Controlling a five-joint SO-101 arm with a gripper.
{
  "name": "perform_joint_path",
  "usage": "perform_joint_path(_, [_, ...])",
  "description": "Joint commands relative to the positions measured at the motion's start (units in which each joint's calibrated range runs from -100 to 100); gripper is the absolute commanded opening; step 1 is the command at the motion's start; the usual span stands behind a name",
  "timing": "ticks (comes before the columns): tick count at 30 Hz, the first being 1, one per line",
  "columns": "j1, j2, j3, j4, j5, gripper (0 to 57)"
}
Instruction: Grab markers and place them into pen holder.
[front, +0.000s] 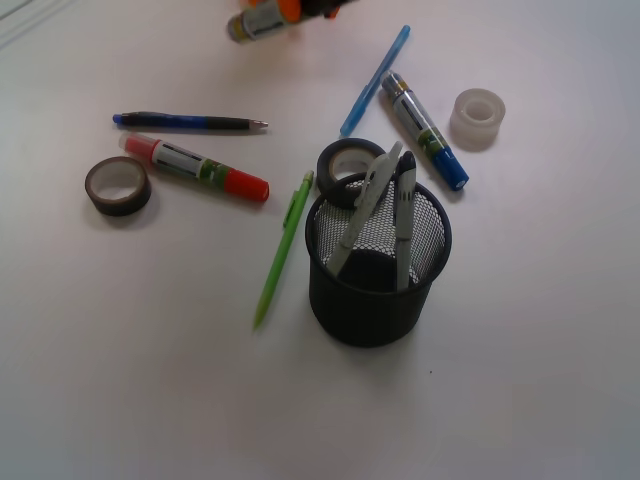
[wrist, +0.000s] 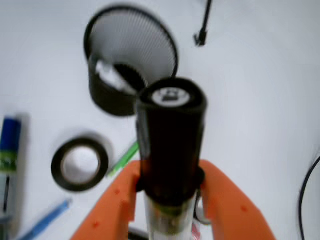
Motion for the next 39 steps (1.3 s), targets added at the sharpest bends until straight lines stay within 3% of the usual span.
perform_joint_path(1, [-1.9, -1.3, -1.4, -14.9, -7.5, 0.6])
perform_joint_path(11, [-2.5, 12.8, 14.3, -72.8, -16.1, 0.8])
perform_joint_path(25, [-5.8, 22.2, 24.7, -82.9, -16.5, 1.3])
perform_joint_path(28, [-5.6, 22.6, 25.0, -82.9, -15.8, 6.9])
perform_joint_path(35, [-6.0, 22.8, 25.0, -82.4, -13.2, 28.0])
perform_joint_path(39, [-6.1, 22.1, 24.9, -82.3, -10.8, 34.2])
